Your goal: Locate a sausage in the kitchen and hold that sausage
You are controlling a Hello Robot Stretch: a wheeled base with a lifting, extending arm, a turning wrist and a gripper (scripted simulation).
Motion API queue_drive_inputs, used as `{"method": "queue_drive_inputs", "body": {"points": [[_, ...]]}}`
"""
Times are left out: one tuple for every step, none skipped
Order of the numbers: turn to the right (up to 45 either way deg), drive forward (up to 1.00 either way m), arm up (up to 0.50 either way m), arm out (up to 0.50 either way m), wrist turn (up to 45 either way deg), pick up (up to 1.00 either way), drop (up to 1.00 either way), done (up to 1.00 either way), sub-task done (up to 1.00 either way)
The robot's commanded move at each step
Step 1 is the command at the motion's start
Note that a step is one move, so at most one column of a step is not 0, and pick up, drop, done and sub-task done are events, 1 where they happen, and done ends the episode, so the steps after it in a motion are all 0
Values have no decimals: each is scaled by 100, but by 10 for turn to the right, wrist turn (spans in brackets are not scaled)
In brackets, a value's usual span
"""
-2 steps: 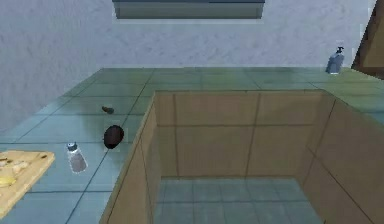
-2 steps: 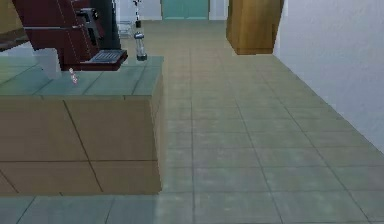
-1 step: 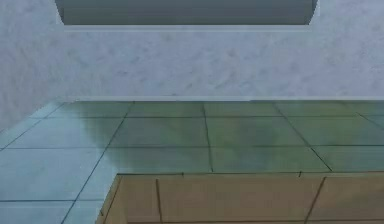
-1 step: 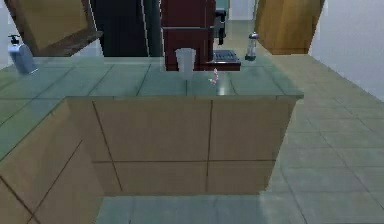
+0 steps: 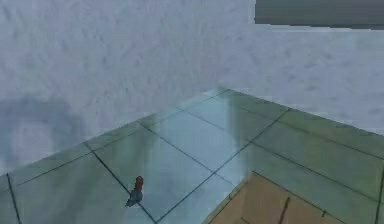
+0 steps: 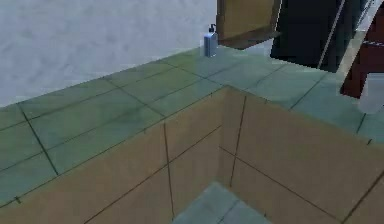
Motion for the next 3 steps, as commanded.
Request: {"method": "queue_drive_inputs", "body": {"points": [[-450,0,0,0,0,0,0,0,0],[-450,0,0,0,0,0,0,0,0],[-150,0,0,0,0,0,0,0,0]]}}
